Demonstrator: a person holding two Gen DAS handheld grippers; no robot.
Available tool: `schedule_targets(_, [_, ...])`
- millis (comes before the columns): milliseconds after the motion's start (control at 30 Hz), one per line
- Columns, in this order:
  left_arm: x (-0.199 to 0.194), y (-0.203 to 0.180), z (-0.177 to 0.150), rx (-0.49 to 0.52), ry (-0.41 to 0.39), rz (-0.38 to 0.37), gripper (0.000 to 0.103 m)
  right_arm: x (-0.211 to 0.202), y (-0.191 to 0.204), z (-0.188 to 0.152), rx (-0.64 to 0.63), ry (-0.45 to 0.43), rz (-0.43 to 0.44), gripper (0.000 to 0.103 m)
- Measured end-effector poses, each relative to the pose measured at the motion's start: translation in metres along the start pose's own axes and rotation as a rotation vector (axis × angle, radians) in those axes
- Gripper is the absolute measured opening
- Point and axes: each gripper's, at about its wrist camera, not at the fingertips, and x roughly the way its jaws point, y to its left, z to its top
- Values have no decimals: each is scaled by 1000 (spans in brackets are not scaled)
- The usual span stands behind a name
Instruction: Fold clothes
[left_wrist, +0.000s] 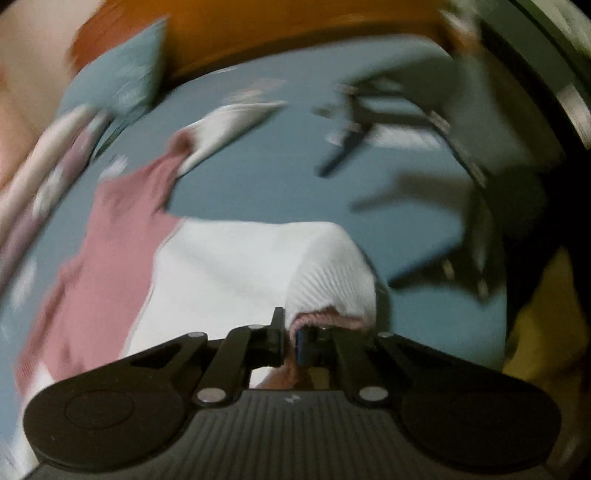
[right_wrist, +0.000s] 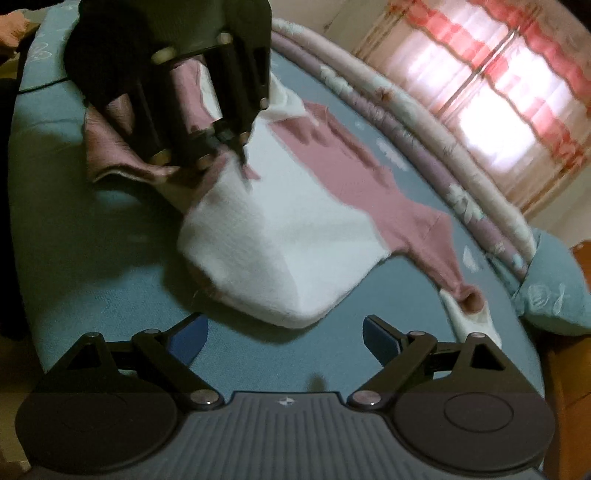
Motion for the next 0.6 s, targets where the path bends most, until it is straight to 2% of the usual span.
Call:
schedule_targets(133, [-10, 18, -6, -116, -40, -19, 3, 2, 20, 6, -80, -123, -76, 94])
schedule_targets(267, [-21, 21, -4, -123, -77, -48, 3, 10, 40, 19, -131, -218, -146, 94])
schedule_targets(333, [-27, 20, -1, -122, -93, -60, 3, 17, 47, 23, -166, -227, -176, 92])
schedule_targets(400, [-31, 19, 0, -110, -108, -63, 3, 24, 54, 27, -209, -217, -201, 83])
schedule_targets(433, [-34, 17, 0, -108, -111, -61, 4, 26, 57, 29, -229, -209, -208, 63])
schedule_targets(467, [-37, 15, 0, -104, -114, -50, 11, 26, 57, 30, -229, -202, -199, 49])
schedule_targets(500, [-39, 15, -2, -102, -111, -33, 15, 23, 53, 32, -202, -204, -171, 46])
schedule_targets(533, [-36, 18, -2, -108, -100, -25, 17, 20, 48, 32, -168, -203, -143, 37])
schedule_targets(567, [-38, 20, -6, -129, -88, -18, 26, 17, 42, 33, -130, -197, -121, 27])
schedule_targets(600, [-42, 23, -10, -152, -84, -5, 40, 16, 34, 32, -86, -185, -97, 27])
